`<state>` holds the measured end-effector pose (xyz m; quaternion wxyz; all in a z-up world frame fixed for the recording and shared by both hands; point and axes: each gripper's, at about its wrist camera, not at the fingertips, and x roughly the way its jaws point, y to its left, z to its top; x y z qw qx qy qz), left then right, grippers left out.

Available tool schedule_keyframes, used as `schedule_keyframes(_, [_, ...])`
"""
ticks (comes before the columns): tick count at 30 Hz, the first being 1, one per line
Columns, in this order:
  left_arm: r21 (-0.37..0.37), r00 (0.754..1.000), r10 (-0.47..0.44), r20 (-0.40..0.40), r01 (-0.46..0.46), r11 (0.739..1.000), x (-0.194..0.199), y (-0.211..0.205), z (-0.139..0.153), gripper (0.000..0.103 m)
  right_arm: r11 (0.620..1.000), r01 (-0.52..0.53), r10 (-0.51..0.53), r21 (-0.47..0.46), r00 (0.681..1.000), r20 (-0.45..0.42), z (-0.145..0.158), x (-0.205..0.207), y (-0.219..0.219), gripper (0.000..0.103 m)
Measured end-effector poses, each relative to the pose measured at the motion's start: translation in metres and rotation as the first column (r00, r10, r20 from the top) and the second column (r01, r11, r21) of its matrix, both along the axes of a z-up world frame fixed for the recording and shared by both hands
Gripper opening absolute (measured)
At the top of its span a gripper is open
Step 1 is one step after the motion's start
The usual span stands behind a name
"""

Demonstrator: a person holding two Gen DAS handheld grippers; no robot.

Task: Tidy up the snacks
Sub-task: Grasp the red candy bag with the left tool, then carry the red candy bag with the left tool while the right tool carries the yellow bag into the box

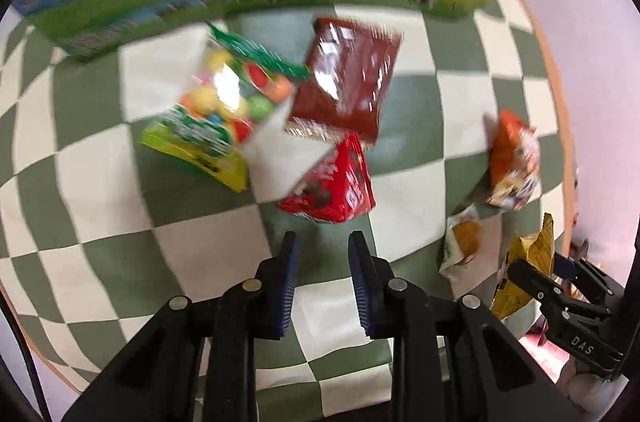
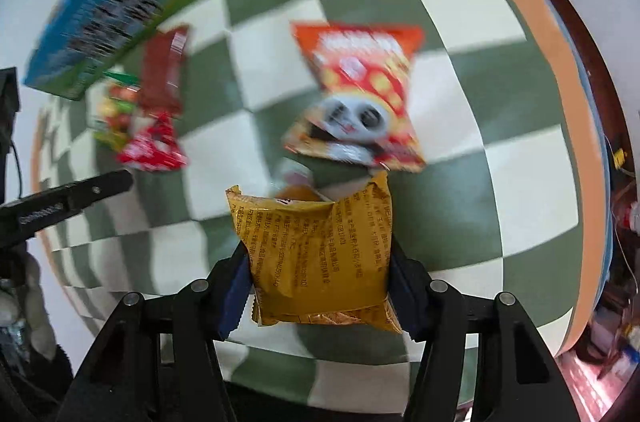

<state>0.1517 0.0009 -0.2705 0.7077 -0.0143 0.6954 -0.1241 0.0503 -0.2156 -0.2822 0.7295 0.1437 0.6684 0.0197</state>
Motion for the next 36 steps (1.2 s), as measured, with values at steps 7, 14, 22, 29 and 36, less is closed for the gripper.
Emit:
schedule_keyframes(7, [-0.042, 0.998, 0.015, -0.053, -0.017, 0.999, 0.033, 0.001, -0.015, 0.058, 0.999, -0.041, 0.039, 0.025, 0.998, 0.057, 0.029, 0.044, 0.017, 0.063])
schedule_keyframes(14, [0.074, 0.993, -0.074, -0.094, 0.081, 0.994, 0.047, -0.044, -0.065, 0.05, 0.998, -0.018, 0.017, 0.055, 1.0, 0.014, 0.005, 0.049, 0.013, 0.063])
schedule_keyframes(22, [0.021, 0.999, -0.023, -0.029, 0.023, 1.0, 0.029, -0.024, -0.022, 0.037, 0.997, 0.001, -0.004, 0.074, 0.999, 0.04, 0.015, 0.045, 0.002, 0.063])
schedule_keyframes(29, [-0.116, 0.992, 0.064, 0.107, -0.051, 0.992, 0.029, 0.016, 0.081, 0.037, 0.99, -0.028, 0.009, 0.137, 0.99, 0.139, 0.065, 0.061, 0.002, 0.063])
schedule_keyframes(36, [-0.119, 0.951, 0.132, 0.281, -0.102, 0.988, 0.064, 0.049, 0.171, 0.037, 0.981, -0.142, 0.094, 0.135, 0.945, 0.313, 0.14, 0.12, 0.033, 0.063])
